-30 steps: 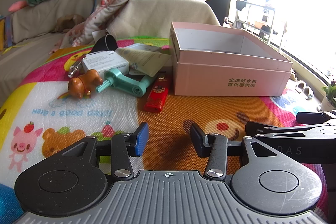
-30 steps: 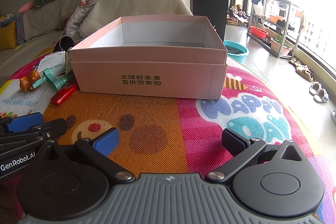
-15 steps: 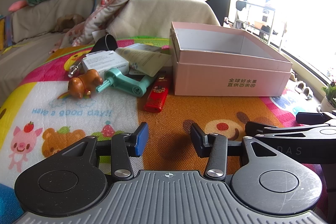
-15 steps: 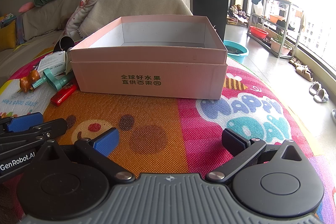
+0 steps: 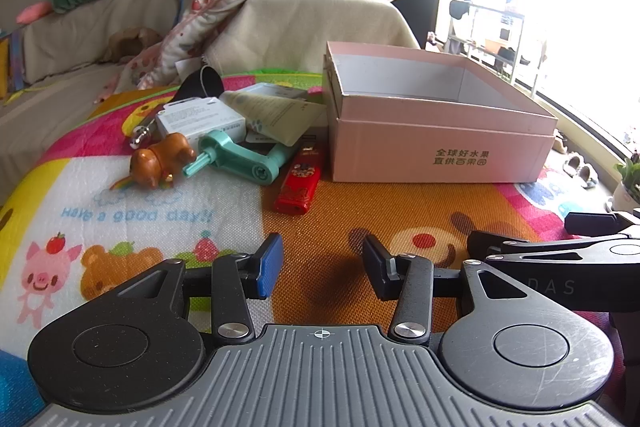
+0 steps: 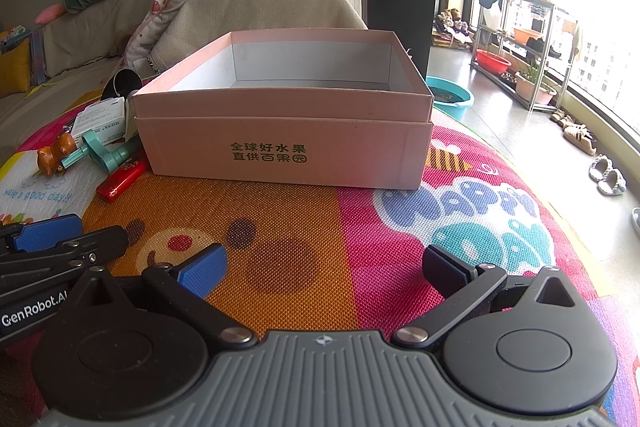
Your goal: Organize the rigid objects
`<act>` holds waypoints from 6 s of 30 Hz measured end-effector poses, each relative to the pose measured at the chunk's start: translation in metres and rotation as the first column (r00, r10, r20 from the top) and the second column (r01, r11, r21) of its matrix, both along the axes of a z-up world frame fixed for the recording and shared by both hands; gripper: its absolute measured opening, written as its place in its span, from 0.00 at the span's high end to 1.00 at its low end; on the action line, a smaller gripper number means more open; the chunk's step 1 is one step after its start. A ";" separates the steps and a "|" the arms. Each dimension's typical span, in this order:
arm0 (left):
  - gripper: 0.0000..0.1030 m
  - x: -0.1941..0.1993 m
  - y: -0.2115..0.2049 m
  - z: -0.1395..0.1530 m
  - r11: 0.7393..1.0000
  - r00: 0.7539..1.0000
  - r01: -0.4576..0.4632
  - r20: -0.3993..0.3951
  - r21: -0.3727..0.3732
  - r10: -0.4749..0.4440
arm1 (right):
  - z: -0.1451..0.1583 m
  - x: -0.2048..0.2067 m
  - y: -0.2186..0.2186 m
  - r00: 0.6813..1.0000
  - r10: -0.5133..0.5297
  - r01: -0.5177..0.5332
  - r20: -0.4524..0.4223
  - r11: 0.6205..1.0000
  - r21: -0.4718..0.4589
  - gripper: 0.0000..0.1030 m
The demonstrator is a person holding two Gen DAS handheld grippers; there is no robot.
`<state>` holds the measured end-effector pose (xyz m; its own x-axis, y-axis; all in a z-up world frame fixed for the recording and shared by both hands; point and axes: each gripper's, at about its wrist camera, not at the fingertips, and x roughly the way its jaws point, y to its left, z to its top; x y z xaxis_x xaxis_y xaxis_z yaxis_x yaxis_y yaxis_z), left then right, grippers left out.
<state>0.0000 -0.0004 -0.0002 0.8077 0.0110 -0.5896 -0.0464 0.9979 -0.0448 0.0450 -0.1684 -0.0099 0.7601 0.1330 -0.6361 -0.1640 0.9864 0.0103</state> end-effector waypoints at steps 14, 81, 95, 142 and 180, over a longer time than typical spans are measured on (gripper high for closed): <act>0.52 0.000 -0.006 0.002 1.000 1.000 0.000 0.000 0.021 0.000 | 0.000 0.000 0.000 1.000 0.000 0.000 0.000 1.000 -0.001 0.00; 0.52 0.065 0.110 0.016 0.991 0.991 0.133 -0.030 0.032 -0.132 | 0.010 0.005 0.002 0.993 0.102 -0.104 -0.065 0.995 -0.013 0.05; 0.53 -0.010 0.122 0.016 0.982 0.982 0.187 0.003 -0.001 -0.187 | 0.018 0.035 0.118 0.940 0.340 -0.339 -0.032 0.941 0.006 0.69; 0.54 -0.039 0.035 0.032 0.917 0.921 0.389 -0.041 0.089 -0.387 | 0.042 -0.032 0.011 0.874 0.486 -0.486 0.014 0.872 0.059 0.63; 0.65 0.132 0.034 0.085 0.937 0.940 0.323 0.163 -0.132 -0.301 | 0.138 0.082 -0.028 0.948 0.230 -0.243 0.222 0.970 0.033 0.61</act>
